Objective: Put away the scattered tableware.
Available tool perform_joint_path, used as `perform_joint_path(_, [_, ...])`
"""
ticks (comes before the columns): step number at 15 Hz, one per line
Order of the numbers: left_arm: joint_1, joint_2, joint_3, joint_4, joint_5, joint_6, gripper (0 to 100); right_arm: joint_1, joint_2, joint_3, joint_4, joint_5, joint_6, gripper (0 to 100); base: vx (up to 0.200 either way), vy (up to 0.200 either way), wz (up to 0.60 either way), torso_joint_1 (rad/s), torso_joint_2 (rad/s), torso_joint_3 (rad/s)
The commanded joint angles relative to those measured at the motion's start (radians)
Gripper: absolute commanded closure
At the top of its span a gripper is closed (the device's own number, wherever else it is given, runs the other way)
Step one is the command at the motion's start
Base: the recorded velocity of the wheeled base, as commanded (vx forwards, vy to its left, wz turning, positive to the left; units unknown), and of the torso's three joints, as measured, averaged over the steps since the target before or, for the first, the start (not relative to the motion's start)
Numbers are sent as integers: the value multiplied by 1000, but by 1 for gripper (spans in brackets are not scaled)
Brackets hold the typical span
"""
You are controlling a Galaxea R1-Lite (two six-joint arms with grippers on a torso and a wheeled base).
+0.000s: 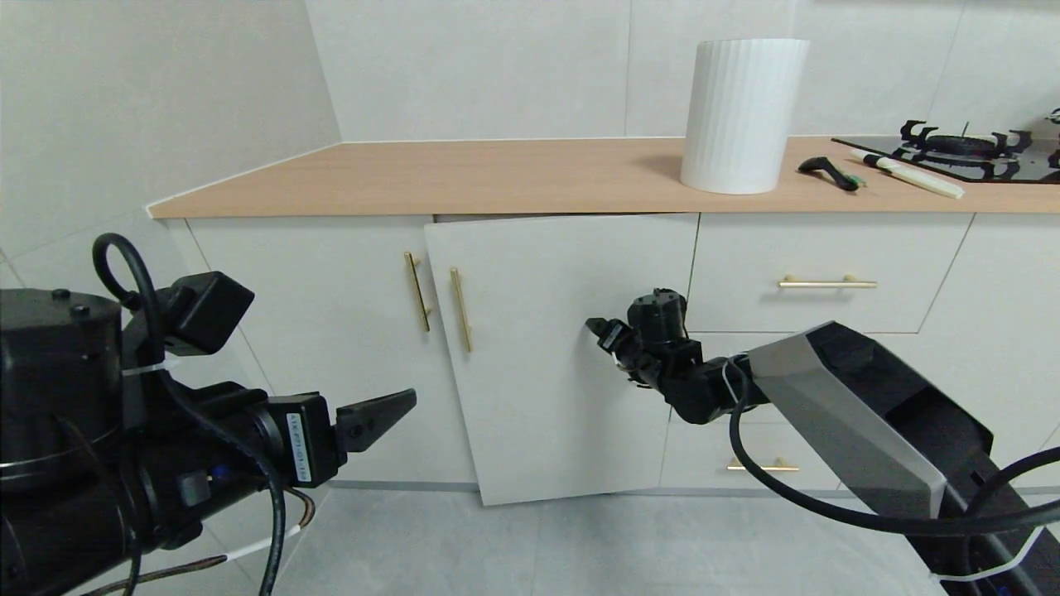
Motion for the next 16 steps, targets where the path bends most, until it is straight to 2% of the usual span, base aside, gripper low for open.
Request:
perform_joint_path(1, [0,2,0,-1,0,-1,0,-4,21,-31,2,-1,8,0,0,0,0,0,0,0])
perform_joint_path(6, [0,2,0,1,2,-1,0,-16,66,-138,97,-38,14,0,0,0,0,0,0,0])
perform_joint_path(16, [0,5,0,1,2,-1,0,-35,67,-138,100,-32,22,0,0,0,0,0,0,0])
